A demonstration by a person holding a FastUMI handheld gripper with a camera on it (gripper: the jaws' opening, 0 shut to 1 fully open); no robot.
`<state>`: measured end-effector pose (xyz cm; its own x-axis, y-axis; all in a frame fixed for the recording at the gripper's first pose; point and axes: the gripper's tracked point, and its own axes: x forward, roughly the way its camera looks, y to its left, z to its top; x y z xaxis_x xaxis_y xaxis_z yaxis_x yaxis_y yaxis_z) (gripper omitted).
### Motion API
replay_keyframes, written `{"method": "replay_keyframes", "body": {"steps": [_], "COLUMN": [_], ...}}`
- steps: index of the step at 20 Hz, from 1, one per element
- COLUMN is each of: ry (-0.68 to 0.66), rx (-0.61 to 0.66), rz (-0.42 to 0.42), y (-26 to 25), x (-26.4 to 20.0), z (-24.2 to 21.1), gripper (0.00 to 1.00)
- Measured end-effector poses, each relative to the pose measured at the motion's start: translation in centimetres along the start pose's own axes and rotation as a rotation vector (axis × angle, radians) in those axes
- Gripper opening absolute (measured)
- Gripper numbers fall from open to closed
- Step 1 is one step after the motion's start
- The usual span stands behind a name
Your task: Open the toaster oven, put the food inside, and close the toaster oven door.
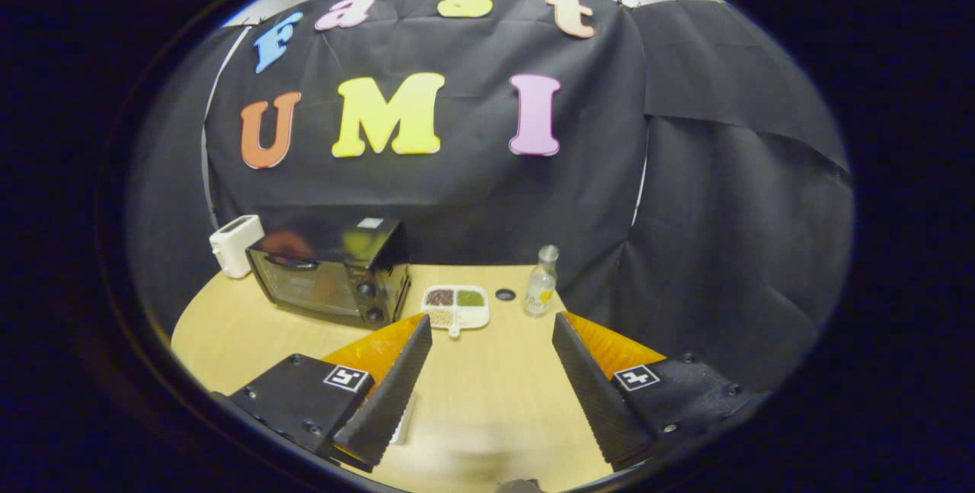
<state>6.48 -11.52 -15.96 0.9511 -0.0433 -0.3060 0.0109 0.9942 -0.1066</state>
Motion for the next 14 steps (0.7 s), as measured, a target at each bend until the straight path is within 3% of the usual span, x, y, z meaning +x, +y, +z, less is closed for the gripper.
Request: {"method": "replay_keyframes", "body": {"steps": [7,14], "ry": [-0.247,-0.243], "rx": [-0.025,0.074], "rz": [0.051,0.134], "y": [-6.8,-5.6], "x": [-5.9,-5.8], "z": [6.3,5.3], "gripper": [1.00,1.00]}}
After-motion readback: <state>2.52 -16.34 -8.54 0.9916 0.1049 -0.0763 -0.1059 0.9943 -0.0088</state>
